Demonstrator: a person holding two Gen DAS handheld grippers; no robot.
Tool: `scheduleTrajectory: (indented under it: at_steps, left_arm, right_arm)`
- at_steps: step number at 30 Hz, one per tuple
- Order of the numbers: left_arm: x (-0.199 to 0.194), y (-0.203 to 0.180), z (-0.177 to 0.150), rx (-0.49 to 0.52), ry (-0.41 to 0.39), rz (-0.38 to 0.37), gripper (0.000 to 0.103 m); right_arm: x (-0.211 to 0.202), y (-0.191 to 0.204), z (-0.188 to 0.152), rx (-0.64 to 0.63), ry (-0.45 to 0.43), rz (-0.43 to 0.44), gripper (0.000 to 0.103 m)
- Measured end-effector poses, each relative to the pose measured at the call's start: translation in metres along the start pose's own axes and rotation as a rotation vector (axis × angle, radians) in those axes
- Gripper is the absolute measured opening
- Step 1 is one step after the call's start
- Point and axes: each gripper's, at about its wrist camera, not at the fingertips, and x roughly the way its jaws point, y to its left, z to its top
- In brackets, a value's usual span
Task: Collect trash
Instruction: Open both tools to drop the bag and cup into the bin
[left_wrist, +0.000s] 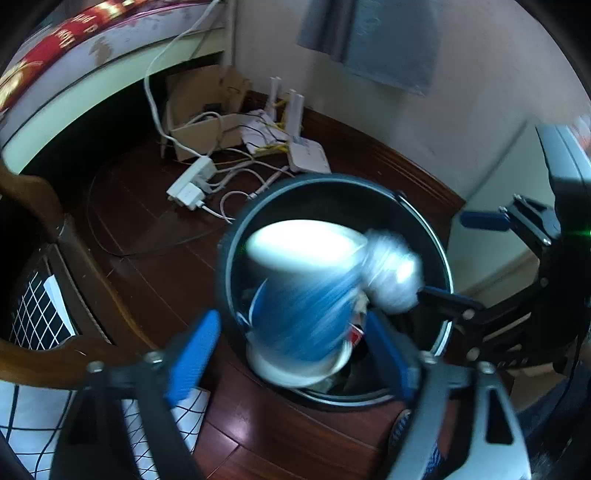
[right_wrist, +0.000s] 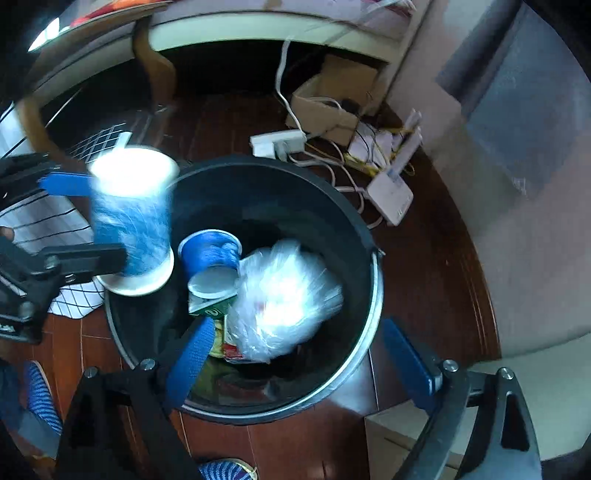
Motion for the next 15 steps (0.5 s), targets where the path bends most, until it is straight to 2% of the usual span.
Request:
scheduleTrajectory:
  at_steps: [2, 5, 9, 15]
  left_arm:
    - [-0.002, 0.003, -0.001, 0.001, -0.019, 0.026, 0.103]
    - [-0.003, 0.006, -0.004, 0.014, -0.025, 0.054, 0.103]
    - [-0.004, 0.010, -0.007, 0.004, -0.034, 0.073, 0.103]
    - [-0.015, 0.012, -0.005, -0.012, -0.059, 0.075, 0.103]
  right_arm:
    - [0.001, -0.008, 0.002, 0.026, -0.001, -0.019, 0.094]
    - [0.006, -0.010, 0.000, 0.048, 0.034, -0.037, 0.103]
    - [0.011, -0.011, 0.001, 0.054, 0.067, -0.070, 0.103]
    - [0.001, -0.015, 0.008, 0.084, 0.038, -0.089, 0.103]
